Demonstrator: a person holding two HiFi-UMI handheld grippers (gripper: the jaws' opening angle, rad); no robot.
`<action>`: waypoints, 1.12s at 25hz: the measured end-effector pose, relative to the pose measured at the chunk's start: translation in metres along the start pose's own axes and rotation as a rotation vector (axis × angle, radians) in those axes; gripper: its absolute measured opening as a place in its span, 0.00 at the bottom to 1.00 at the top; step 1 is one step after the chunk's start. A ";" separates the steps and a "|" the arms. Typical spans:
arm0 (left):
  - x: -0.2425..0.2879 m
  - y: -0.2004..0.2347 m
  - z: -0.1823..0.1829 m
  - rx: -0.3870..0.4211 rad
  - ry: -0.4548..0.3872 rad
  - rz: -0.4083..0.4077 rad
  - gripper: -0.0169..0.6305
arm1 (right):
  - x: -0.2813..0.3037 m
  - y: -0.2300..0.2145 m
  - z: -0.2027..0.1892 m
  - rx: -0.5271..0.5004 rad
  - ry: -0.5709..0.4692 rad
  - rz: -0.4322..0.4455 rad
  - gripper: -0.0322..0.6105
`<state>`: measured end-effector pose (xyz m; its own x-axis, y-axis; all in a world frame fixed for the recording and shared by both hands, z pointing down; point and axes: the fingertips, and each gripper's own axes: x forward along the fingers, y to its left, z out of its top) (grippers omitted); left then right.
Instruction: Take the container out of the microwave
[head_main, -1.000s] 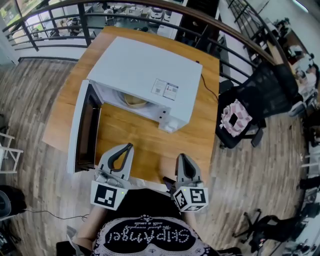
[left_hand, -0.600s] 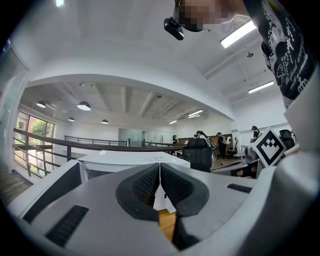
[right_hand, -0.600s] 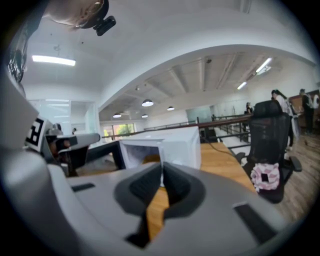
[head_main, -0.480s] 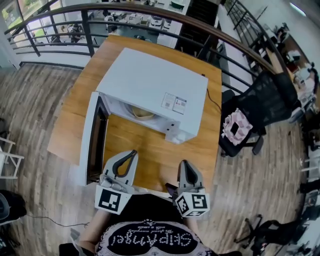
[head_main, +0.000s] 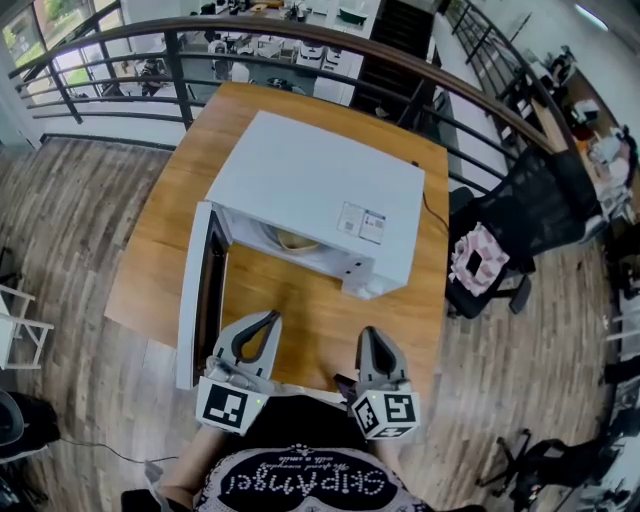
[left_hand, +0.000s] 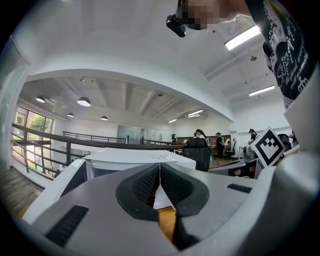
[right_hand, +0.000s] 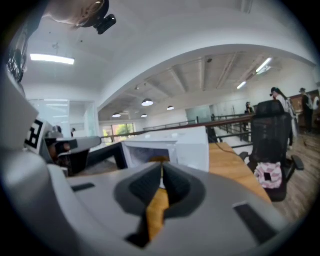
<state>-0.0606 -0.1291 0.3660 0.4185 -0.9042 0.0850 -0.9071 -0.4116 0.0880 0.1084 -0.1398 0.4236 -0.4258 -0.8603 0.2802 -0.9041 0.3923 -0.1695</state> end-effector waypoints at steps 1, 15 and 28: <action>0.000 0.000 0.000 -0.001 0.001 -0.004 0.08 | 0.000 0.001 0.000 0.001 0.002 -0.002 0.10; 0.007 0.012 -0.010 0.004 0.042 -0.009 0.08 | 0.001 -0.005 -0.004 0.029 -0.005 -0.044 0.10; 0.011 0.013 -0.011 0.012 0.054 0.005 0.08 | 0.002 -0.012 -0.003 0.033 -0.007 -0.041 0.10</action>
<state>-0.0671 -0.1425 0.3785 0.4156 -0.8990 0.1385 -0.9095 -0.4088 0.0757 0.1179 -0.1453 0.4291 -0.3877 -0.8781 0.2806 -0.9192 0.3454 -0.1893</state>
